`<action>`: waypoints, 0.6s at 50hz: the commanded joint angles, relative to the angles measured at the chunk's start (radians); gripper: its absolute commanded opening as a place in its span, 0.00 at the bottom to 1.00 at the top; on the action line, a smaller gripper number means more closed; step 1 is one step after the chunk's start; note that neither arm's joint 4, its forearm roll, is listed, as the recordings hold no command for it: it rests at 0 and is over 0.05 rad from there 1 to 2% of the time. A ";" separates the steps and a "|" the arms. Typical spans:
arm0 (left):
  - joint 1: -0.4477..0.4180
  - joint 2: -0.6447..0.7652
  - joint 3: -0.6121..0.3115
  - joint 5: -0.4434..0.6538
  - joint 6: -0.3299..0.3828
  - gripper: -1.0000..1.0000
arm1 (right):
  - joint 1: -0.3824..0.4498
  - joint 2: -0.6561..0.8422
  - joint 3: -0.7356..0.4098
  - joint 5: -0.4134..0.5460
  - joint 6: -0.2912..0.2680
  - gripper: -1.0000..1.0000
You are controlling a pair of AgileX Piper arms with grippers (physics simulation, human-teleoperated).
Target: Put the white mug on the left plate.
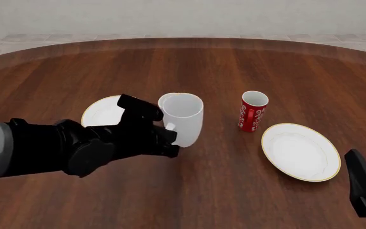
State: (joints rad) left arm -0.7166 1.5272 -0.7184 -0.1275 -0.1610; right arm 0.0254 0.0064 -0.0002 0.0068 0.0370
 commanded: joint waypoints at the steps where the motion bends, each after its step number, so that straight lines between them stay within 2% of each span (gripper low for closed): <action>1: 0.004 -0.035 -0.017 0.041 -0.001 0.00 | 0.000 0.002 0.000 -0.002 -0.001 1.00; 9: -0.011 -0.041 -0.042 0.075 -0.020 0.00 | 0.000 0.000 0.000 0.000 -0.002 1.00; 19: -0.004 -0.101 -0.059 0.108 0.009 0.00 | 0.000 0.001 0.000 0.000 -0.003 1.00; 30: 0.007 -0.142 -0.082 0.163 0.010 0.00 | 0.001 0.000 0.000 0.001 -0.004 1.00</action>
State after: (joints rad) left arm -0.7166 1.4252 -0.7773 -0.0079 -0.1620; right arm 0.0259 0.0074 -0.0002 0.0069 0.0337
